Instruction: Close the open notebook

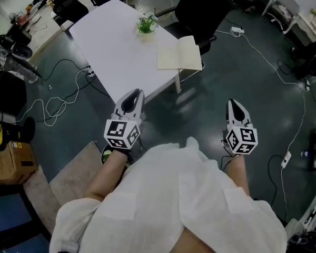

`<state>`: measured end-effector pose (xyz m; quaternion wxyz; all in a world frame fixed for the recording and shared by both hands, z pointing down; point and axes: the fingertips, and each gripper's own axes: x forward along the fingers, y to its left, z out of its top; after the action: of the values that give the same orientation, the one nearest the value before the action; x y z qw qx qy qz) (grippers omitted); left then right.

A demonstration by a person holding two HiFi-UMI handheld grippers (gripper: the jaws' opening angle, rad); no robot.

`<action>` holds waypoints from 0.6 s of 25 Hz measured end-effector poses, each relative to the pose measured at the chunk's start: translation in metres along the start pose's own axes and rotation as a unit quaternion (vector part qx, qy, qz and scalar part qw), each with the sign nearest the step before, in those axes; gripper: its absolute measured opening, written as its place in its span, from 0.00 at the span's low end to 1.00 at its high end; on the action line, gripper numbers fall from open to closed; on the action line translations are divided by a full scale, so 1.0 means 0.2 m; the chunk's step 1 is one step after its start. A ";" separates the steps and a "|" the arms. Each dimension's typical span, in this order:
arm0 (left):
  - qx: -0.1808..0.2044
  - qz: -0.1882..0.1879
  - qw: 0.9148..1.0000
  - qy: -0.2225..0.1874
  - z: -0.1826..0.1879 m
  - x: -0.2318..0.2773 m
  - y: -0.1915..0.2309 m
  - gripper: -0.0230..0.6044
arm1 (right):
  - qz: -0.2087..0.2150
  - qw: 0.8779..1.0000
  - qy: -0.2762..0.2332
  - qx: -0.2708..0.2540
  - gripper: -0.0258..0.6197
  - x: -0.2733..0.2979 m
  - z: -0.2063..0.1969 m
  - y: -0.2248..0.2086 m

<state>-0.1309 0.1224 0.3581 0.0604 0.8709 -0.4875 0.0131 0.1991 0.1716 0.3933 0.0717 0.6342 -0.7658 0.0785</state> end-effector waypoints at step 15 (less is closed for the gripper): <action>-0.009 0.002 1.000 0.012 -0.03 0.03 0.10 0.09 | 0.012 1.000 0.025 -0.005 0.05 0.11 -0.04 0.08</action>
<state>-0.1443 0.1076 0.3669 0.0745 0.8689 -0.4890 0.0191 0.1791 0.1553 0.4051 0.0929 0.6223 -0.7719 0.0909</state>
